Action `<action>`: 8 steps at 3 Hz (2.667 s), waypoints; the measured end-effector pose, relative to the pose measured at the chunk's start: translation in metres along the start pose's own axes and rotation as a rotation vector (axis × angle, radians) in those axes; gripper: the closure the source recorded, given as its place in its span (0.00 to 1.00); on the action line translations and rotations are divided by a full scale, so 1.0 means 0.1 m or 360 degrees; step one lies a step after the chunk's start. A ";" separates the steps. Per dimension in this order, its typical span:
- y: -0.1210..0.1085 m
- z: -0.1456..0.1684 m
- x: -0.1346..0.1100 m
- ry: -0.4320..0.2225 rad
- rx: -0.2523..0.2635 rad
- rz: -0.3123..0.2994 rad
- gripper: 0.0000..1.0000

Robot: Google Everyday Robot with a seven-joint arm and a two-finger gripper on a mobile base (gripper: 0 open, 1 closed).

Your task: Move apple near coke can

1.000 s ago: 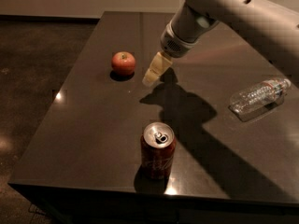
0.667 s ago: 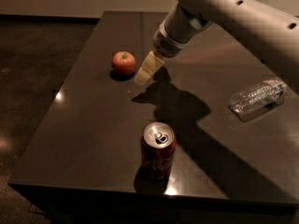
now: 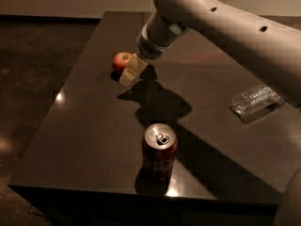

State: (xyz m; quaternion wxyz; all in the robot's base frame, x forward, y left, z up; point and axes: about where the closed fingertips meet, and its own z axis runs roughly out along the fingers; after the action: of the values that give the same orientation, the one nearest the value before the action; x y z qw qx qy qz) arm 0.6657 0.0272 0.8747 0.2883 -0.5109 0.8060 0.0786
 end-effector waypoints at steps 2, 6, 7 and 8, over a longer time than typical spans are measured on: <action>-0.04 0.21 -0.21 0.0000 -0.0017 0.0022 0.00; 0.09 0.30 -0.35 0.0006 -0.0168 0.0005 0.69; 0.11 0.28 -0.37 -0.0006 -0.0189 0.0000 0.93; 0.05 0.07 -0.17 -0.0030 -0.0245 -0.0025 1.00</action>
Offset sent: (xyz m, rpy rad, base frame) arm 0.0270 0.0336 -0.0053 0.0190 0.0343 -0.0005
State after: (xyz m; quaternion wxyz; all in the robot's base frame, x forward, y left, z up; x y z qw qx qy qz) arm 0.6691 0.0459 0.8778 0.2562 -0.5372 0.7908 0.1427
